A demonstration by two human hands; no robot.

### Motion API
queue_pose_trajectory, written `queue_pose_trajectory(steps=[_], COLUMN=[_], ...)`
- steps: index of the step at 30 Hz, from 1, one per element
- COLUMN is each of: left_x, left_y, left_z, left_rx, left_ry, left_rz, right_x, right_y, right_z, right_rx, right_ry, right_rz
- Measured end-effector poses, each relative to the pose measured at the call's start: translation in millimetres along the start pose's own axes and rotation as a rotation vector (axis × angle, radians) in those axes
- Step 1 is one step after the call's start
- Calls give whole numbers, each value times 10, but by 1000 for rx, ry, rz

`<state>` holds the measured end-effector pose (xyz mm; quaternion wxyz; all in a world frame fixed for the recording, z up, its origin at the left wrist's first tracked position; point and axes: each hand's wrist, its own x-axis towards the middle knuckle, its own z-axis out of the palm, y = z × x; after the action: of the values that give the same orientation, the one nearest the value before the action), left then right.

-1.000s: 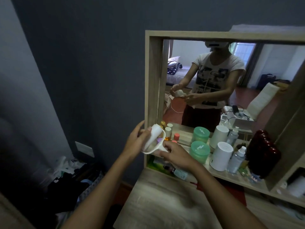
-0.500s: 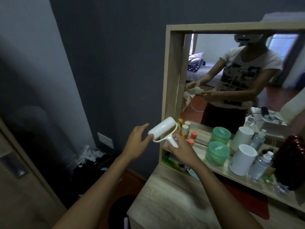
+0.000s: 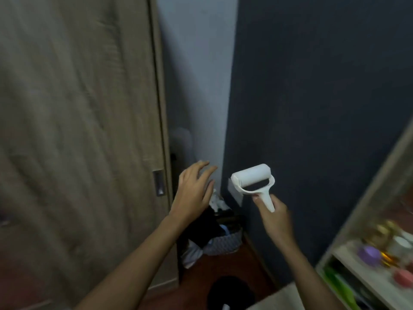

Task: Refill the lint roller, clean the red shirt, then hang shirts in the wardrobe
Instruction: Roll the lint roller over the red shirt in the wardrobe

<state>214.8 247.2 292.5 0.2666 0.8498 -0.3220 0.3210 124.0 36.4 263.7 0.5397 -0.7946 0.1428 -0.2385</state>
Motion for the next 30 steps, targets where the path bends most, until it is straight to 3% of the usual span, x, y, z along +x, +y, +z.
queue_pose_trajectory(steps=[7, 18, 24, 30], left_x=[-54, 109, 159, 191], left_y=[-994, -2046, -2464, -2854], left_z=[-429, -342, -28, 485], left_rx=[84, 184, 403, 615], left_ry=[54, 79, -122, -254], left_rz=[-153, -154, -99, -84], right_x=[287, 774, 986, 1165], right_y=[-336, -379, -138, 38], right_z=[1193, 2136, 2560, 2852], right_rx=[88, 146, 55, -43], right_ry=[-85, -109, 11, 109], right_rz=[-72, -95, -51, -163])
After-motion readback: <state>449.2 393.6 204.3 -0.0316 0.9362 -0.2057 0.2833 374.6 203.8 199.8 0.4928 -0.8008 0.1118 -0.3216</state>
